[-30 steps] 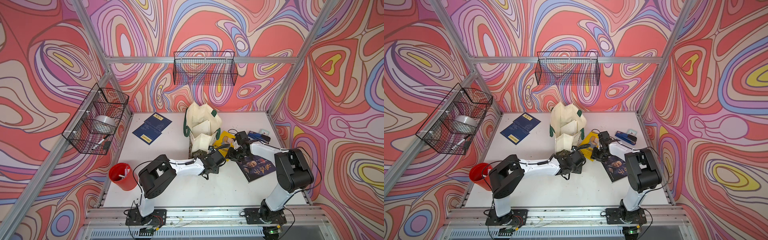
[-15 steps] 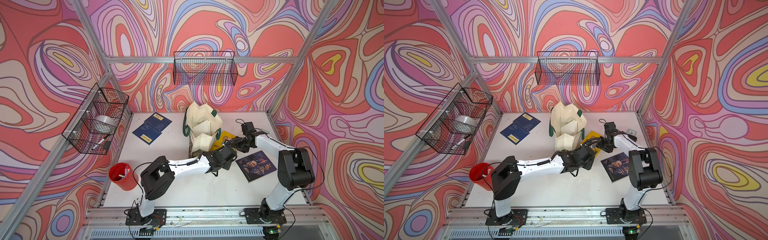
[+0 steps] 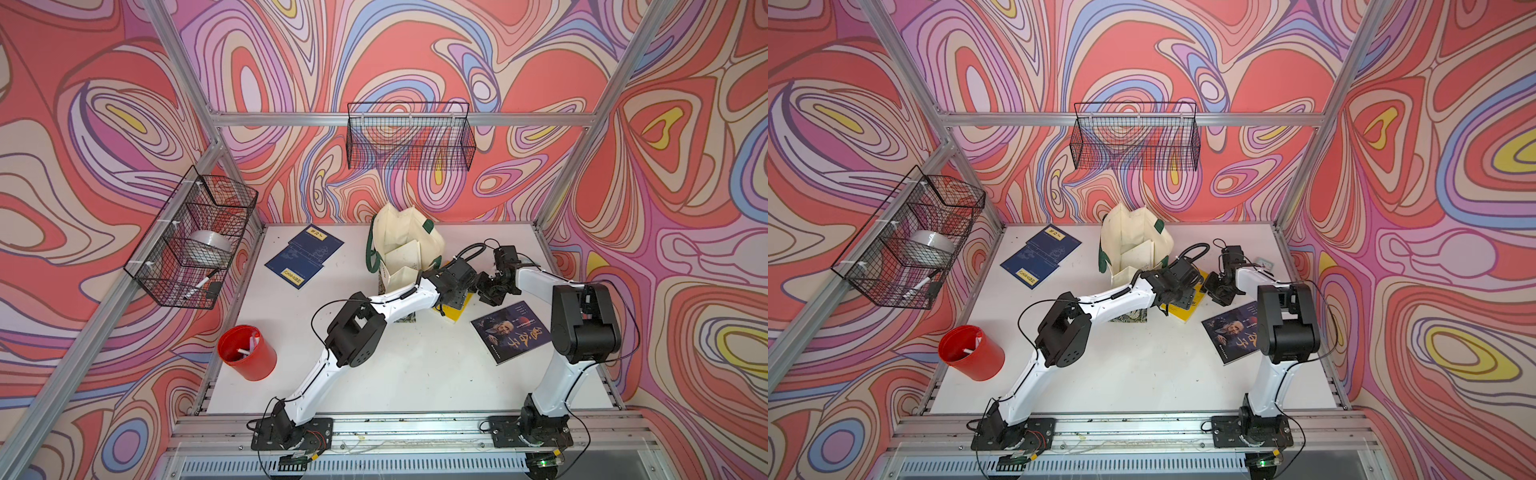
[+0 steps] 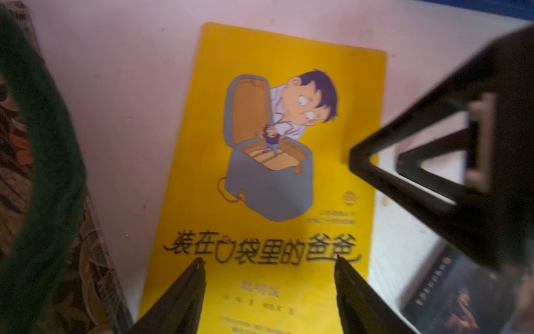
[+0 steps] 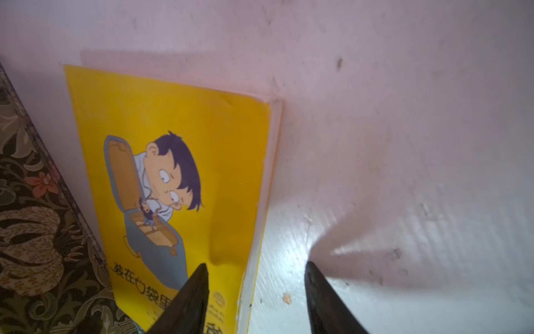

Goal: Put the books into the canvas bag
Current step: Move the book to the center of the board.

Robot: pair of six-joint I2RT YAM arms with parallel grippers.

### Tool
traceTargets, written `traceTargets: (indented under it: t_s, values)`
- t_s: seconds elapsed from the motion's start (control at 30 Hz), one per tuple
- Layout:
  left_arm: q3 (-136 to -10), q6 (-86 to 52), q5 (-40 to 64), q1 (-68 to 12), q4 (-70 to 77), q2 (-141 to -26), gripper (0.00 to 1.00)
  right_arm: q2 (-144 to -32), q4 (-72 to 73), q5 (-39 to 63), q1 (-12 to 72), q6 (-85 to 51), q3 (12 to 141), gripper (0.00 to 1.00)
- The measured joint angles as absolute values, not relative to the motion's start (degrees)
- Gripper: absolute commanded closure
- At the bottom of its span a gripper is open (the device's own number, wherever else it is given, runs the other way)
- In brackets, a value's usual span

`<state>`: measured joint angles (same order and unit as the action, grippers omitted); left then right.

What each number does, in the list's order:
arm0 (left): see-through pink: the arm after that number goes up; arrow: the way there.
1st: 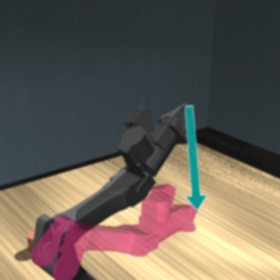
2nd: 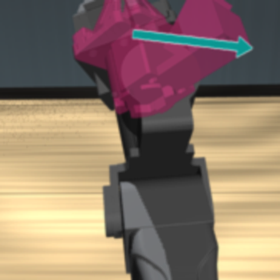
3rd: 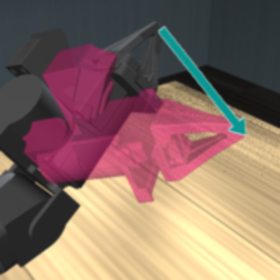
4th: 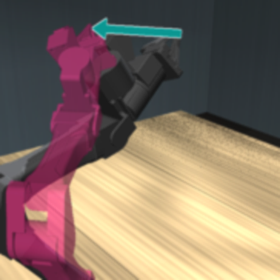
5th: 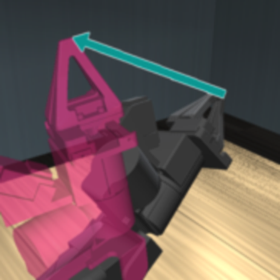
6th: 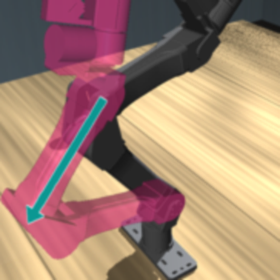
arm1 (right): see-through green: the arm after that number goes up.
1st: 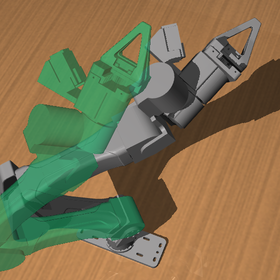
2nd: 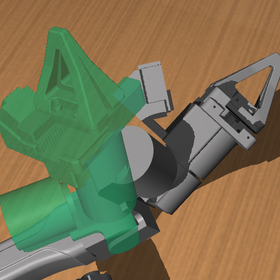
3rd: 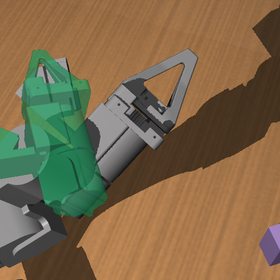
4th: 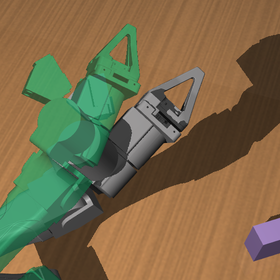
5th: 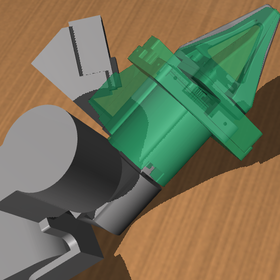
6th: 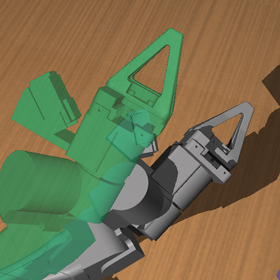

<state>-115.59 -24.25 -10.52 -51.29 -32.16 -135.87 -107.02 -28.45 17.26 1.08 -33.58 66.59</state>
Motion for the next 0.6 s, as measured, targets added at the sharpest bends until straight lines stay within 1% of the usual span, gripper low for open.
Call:
traceTargets:
  t_s: [0.3,0.4,0.5,0.57,0.6]
  values:
    - [-115.5,-24.2,-8.9,-46.7,-34.0,-136.2,0.26,-108.6,-27.6,18.7,1.1,-32.8,68.2,0.46]
    - [-113.5,-24.3,-7.4,-46.0,-33.2,-136.2,0.27,-109.6,-27.8,19.1,1.1,-31.9,69.5,0.47]
    - [-110.7,-25.1,-4.9,-45.6,-30.5,-135.7,0.31,-110.5,-28.0,19.6,1.1,-31.0,70.6,0.48]
    - [-108.3,-26.2,-3.0,-45.5,-27.6,-135.0,0.36,-110.8,-28.1,20.0,1.2,-30.5,70.9,0.51]
    - [-106.9,-26.6,-2.0,-45.4,-26.0,-134.4,0.38,-111.0,-28.2,20.2,1.3,-30.2,71.0,0.54]
